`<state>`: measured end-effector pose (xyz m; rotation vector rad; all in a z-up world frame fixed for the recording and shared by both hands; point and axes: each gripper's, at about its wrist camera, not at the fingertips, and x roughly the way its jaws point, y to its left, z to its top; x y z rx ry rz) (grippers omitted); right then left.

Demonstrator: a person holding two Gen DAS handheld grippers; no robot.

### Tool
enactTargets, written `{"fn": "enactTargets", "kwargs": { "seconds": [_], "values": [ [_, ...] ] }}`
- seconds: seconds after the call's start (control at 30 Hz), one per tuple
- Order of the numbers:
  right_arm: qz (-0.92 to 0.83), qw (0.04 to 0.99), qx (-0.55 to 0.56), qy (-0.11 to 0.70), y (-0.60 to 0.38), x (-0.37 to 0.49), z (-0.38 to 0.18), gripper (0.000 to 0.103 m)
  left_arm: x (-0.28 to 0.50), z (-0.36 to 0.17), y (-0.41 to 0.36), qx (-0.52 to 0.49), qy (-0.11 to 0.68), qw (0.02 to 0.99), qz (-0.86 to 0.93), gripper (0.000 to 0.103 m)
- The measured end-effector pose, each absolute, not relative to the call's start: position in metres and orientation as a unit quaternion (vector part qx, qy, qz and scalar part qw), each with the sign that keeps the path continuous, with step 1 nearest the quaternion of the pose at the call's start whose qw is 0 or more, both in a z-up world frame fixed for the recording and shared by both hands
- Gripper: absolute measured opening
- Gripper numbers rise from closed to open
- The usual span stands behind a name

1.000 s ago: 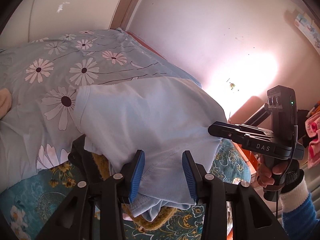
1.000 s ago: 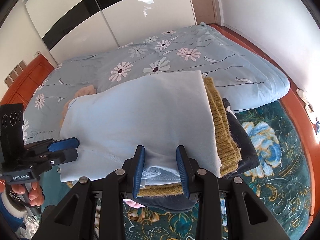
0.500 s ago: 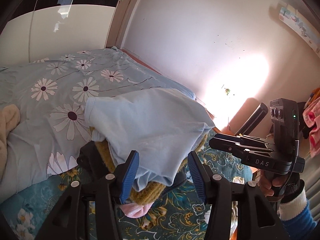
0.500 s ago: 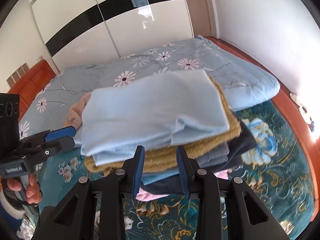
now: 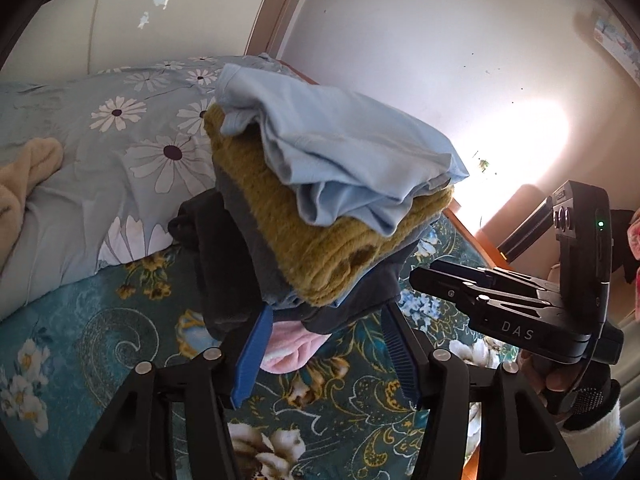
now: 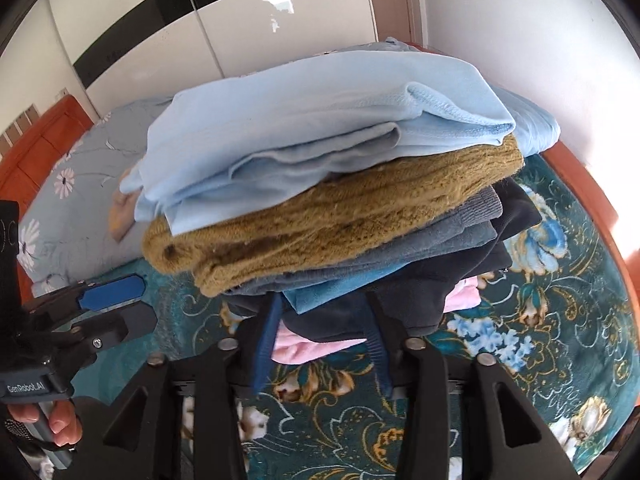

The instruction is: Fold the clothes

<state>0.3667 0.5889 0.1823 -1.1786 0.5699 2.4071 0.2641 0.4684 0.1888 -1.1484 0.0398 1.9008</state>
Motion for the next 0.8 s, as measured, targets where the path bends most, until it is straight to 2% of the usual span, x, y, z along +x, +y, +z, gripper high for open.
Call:
{"fn": "enactTargets", "kwargs": {
  "seconds": [0.23, 0.27, 0.33, 0.4, 0.5, 0.57, 0.73, 0.8],
  "values": [
    [0.858, 0.207, -0.426, 0.199, 0.578, 0.373, 0.176, 0.051, 0.262, 0.176, 0.464, -0.475, 0.005, 0.423, 0.771, 0.086],
    [0.858, 0.208, -0.426, 0.198, 0.577, 0.373, 0.176, 0.054, 0.262, 0.175, 0.464, -0.475, 0.004, 0.422, 0.772, 0.088],
    [0.859, 0.209, -0.425, 0.195, 0.576, 0.373, 0.176, 0.065, 0.260, 0.173, 0.464, -0.477, -0.001, 0.421, 0.771, 0.099],
    [0.860, 0.207, -0.425, 0.192, 0.575, 0.374, 0.175, 0.066, 0.260, 0.173, 0.463, -0.476, -0.007, 0.420, 0.773, 0.103],
    [0.859, 0.210, -0.428, 0.187, 0.575, 0.374, 0.174, 0.069, 0.260, 0.173, 0.463, -0.473, -0.011, 0.417, 0.776, 0.103],
    [0.859, 0.211, -0.427, 0.185, 0.575, 0.374, 0.175, 0.079, 0.260, 0.174, 0.463, -0.470, -0.011, 0.414, 0.779, 0.103],
    [0.861, 0.211, -0.424, 0.183, 0.575, 0.374, 0.173, 0.080, 0.264, 0.178, 0.462, -0.445, -0.016, 0.413, 0.794, 0.103],
    [0.863, 0.213, -0.422, 0.178, 0.574, 0.374, 0.174, 0.088, 0.265, 0.179, 0.460, -0.437, -0.022, 0.415, 0.798, 0.103]
  ]
}}
